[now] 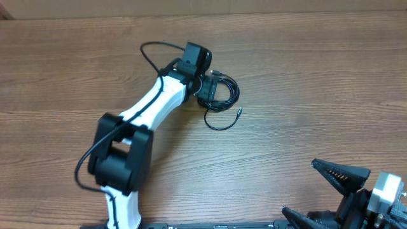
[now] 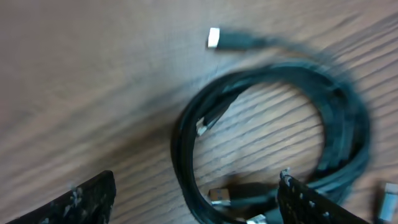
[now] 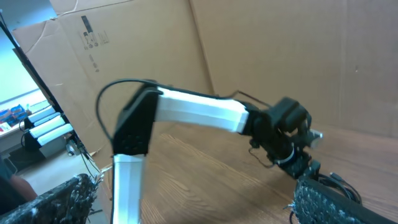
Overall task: Untangle cables
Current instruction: 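Lift the cable bundle with the left gripper, bring right gripper in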
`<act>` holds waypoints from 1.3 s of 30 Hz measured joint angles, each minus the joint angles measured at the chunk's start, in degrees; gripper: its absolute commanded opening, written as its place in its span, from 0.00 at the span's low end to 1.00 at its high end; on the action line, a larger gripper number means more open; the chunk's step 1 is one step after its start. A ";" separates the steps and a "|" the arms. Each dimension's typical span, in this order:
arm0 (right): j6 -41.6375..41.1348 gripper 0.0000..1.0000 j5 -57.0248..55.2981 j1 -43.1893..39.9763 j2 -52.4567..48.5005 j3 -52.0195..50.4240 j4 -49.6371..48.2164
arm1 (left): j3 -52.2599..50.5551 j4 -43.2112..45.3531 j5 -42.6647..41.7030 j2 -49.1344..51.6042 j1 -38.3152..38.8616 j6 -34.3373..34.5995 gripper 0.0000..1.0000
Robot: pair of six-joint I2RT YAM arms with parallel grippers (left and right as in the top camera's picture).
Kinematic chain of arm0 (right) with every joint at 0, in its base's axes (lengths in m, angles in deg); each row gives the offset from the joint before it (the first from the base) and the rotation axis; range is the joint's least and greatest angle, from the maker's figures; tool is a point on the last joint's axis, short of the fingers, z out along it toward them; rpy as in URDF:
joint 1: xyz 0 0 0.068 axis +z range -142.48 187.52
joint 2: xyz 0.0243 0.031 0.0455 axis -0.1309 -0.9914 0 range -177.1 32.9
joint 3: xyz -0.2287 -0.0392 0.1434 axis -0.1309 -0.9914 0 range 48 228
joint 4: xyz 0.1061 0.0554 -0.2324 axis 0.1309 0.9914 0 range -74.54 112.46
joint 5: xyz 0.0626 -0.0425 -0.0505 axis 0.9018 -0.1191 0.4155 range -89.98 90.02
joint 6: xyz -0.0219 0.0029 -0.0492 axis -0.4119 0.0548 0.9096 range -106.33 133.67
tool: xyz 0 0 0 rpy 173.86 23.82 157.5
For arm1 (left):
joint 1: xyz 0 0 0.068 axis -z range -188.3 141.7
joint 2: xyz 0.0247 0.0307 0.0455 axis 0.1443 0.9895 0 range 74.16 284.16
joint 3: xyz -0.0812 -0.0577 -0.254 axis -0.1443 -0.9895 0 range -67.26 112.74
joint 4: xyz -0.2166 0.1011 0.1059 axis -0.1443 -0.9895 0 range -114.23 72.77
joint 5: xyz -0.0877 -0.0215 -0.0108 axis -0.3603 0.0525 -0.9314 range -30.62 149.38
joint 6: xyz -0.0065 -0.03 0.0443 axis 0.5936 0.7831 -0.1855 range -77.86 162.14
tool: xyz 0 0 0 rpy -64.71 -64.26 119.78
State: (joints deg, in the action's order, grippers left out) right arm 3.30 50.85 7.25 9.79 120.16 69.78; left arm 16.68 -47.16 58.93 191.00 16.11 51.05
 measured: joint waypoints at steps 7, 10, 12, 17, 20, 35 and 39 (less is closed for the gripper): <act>0.79 1.00 0.00 0.00 0.00 0.00 0.17 | -0.22 1.62 -1.44 3.26 -0.02 2.25 0.04; 1.18 1.00 -0.07 0.00 0.00 0.00 0.17 | -0.22 1.90 -1.70 3.23 0.00 3.52 0.04; 1.42 1.00 -0.52 0.00 0.00 0.00 0.22 | -0.22 1.64 -2.12 3.26 0.00 4.63 0.04; 1.60 1.00 -8.59 0.00 -0.07 0.00 2.47 | 1.95 -4.00 -4.79 3.26 -0.04 5.97 0.04; 1.60 1.00 -13.44 0.00 -0.63 0.00 3.56 | 6.73 -10.88 -6.05 3.21 -0.04 5.97 0.04; 1.57 1.00 -23.19 -0.02 -9.44 0.00 6.60 | 30.49 -33.48 -7.13 -11.19 -0.04 4.39 0.04; 1.55 1.00 -22.60 0.00 -13.07 0.00 7.13 | 34.32 -37.55 -7.32 -15.82 -0.04 4.22 0.04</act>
State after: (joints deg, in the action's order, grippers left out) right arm 4.85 28.25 7.25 -3.28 120.16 76.91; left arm 51.00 -84.71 51.61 175.17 16.06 55.27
